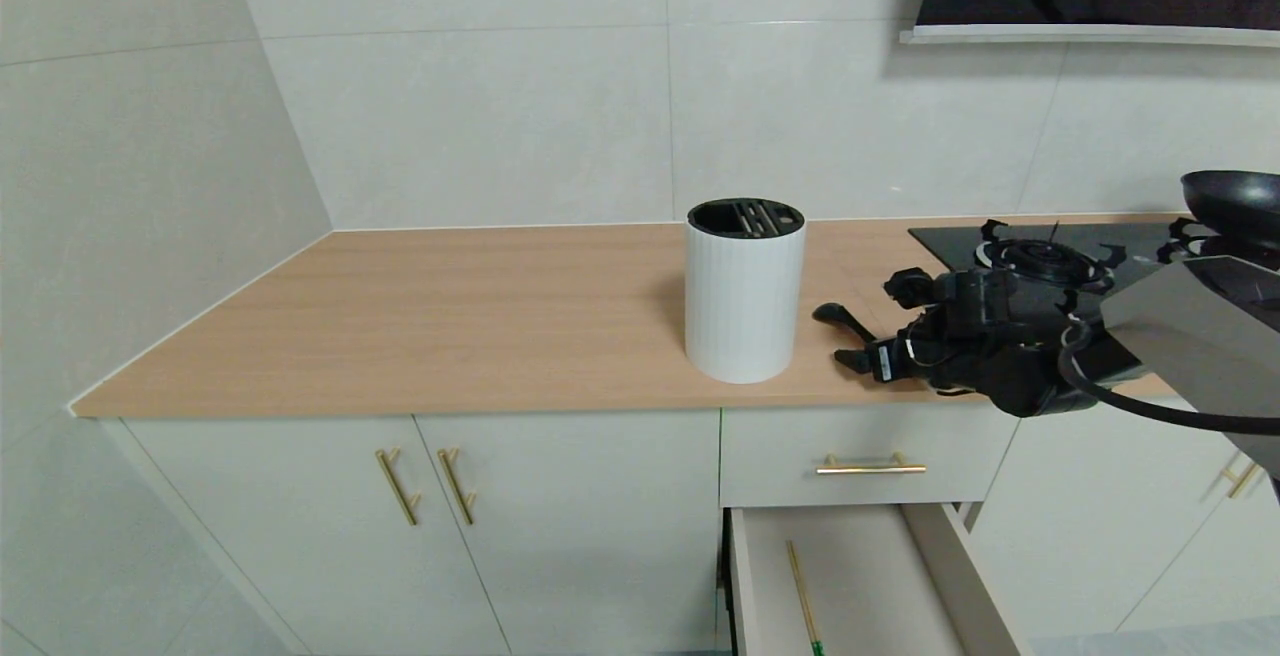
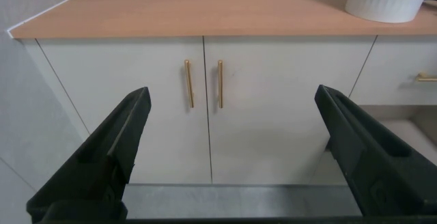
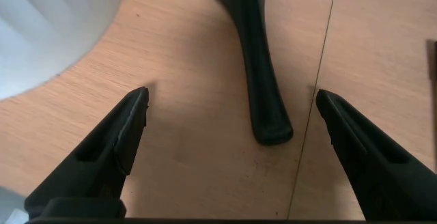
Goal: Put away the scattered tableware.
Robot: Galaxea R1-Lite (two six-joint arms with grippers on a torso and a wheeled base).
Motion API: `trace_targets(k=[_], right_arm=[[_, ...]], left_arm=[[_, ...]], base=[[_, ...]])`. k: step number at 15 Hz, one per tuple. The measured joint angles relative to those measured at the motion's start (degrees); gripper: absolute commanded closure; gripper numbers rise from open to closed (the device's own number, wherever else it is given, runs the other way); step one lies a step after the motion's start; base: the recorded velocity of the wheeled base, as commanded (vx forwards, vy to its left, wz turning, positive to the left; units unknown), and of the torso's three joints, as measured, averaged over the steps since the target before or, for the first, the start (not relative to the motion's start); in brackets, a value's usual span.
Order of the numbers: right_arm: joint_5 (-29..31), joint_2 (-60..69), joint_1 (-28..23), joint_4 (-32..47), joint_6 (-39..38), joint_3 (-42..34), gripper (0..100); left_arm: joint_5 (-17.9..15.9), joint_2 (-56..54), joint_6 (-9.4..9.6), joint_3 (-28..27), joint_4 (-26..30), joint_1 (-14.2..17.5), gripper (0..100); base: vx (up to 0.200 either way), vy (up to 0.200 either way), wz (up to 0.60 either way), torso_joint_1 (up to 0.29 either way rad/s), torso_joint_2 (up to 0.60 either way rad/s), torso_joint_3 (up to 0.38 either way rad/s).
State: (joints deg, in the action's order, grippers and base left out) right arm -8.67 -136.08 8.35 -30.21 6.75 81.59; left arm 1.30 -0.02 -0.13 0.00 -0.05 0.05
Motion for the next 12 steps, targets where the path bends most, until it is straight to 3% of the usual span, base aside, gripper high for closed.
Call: trace_targets(k=[4,5,12], right_arm=[[0.1,-0.8,-0.7,0.0,-0.1,1.0,0],[0.1,-1.0,-0.7,-0.4,-0.1,1.3,100],[0.4,-3.0,-0.7,-2.9,-0.2,2.2,100]], left_arm=[[0.0,0.0,-0.02,0.0,0.0,0.0,0],[0.0,0.0,-0.02,0.0,0.0,0.0,0],[0.0,0.0,-0.02,0.0,0.0,0.0,0]], base=[[0.0,0.0,0.0,0.0,0.0,0.0],[0.0,0.0,0.0,0.0,0.0,0.0],[0.0,0.0,0.0,0.0,0.0,0.0]])
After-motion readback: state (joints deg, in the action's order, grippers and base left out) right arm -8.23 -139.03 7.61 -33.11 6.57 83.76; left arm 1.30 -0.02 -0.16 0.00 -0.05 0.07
